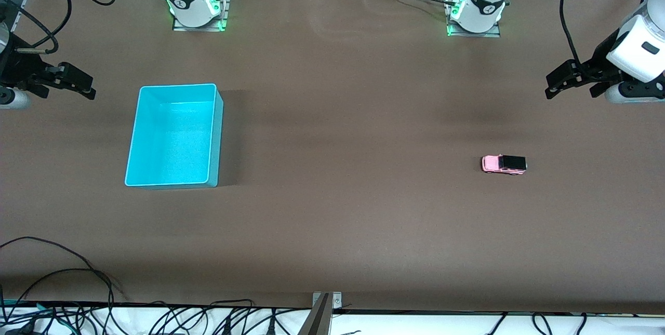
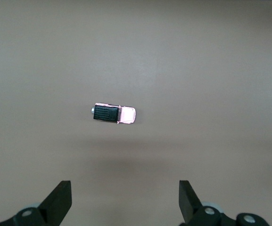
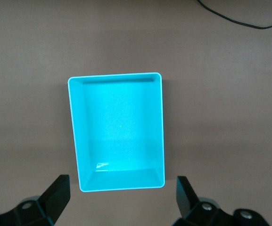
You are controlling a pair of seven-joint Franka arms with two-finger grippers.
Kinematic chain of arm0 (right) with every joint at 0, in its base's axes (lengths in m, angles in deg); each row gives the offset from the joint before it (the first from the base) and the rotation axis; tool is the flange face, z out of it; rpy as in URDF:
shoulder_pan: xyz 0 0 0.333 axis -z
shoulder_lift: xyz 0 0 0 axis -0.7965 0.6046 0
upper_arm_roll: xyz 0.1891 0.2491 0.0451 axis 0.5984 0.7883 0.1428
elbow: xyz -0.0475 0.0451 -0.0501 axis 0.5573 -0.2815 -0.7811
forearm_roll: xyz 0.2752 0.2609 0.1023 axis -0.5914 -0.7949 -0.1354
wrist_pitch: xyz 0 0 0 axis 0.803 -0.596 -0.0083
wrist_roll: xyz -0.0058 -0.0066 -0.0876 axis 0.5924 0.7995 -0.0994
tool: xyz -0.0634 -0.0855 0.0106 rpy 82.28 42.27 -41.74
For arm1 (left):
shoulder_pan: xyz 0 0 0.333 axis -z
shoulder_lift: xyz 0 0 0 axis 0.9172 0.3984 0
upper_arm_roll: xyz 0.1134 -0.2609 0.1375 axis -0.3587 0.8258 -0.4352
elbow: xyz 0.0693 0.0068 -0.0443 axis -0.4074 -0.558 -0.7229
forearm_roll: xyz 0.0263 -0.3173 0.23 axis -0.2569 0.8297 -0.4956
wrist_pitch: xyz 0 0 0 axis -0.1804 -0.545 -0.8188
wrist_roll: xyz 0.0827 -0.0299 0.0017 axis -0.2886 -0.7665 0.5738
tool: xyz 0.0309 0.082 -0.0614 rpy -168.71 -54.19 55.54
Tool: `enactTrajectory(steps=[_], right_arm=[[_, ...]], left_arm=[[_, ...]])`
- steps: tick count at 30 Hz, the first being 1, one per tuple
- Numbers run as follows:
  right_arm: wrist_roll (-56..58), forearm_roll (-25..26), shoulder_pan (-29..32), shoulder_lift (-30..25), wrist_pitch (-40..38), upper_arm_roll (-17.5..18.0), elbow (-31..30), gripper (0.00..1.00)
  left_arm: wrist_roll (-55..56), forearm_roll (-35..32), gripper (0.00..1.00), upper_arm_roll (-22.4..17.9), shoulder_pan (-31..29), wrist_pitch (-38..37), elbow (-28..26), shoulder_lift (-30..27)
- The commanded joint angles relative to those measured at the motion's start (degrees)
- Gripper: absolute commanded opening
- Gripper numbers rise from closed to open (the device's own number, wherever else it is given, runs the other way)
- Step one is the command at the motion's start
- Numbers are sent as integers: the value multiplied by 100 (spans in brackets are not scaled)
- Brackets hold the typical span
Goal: Wind and store pink jeep toy
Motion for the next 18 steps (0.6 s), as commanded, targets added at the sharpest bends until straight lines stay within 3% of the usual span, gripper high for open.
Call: enactTrajectory(steps=[1,18], right_arm=[[-61,89,27,-100,-69,20,-80,100],[-61,72,88,-83,-78,-23,-72,100]], left_arm=[[-161,35,100,-32,16,-156,217,92],[-161,35,100,-32,16,-156,217,92]])
